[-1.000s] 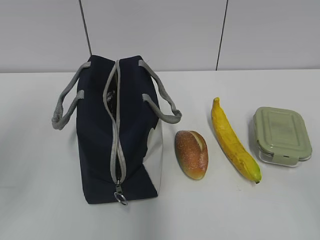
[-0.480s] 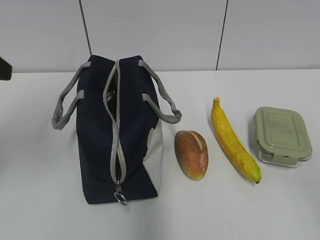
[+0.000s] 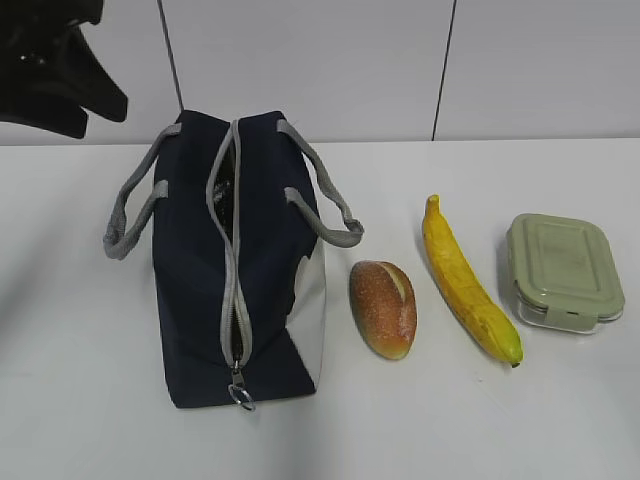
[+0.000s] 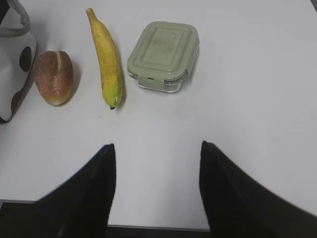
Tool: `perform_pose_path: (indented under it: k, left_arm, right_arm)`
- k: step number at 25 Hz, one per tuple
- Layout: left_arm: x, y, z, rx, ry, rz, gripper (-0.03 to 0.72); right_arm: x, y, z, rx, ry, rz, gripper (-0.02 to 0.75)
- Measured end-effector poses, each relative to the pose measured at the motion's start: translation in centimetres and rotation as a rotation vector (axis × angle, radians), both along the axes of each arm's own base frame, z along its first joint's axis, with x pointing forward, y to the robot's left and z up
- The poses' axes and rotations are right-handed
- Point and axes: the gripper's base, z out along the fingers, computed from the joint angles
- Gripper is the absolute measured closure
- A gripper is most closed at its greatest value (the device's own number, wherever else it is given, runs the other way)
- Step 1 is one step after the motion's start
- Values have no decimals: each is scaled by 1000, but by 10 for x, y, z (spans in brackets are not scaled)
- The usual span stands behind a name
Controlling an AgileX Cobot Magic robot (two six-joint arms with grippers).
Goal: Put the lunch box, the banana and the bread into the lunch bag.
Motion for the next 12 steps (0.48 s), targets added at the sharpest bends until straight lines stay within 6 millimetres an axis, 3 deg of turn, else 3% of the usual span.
perform_pose_path:
  k: [4,12]
  left_arm:
    - [15,-14,-5,5,21,-33,302]
    - [40,-29,-27,33,131,-72,285]
  right_arm:
    - [0,0,0,0,0,0,334]
    - [0,0,0,0,0,0,334]
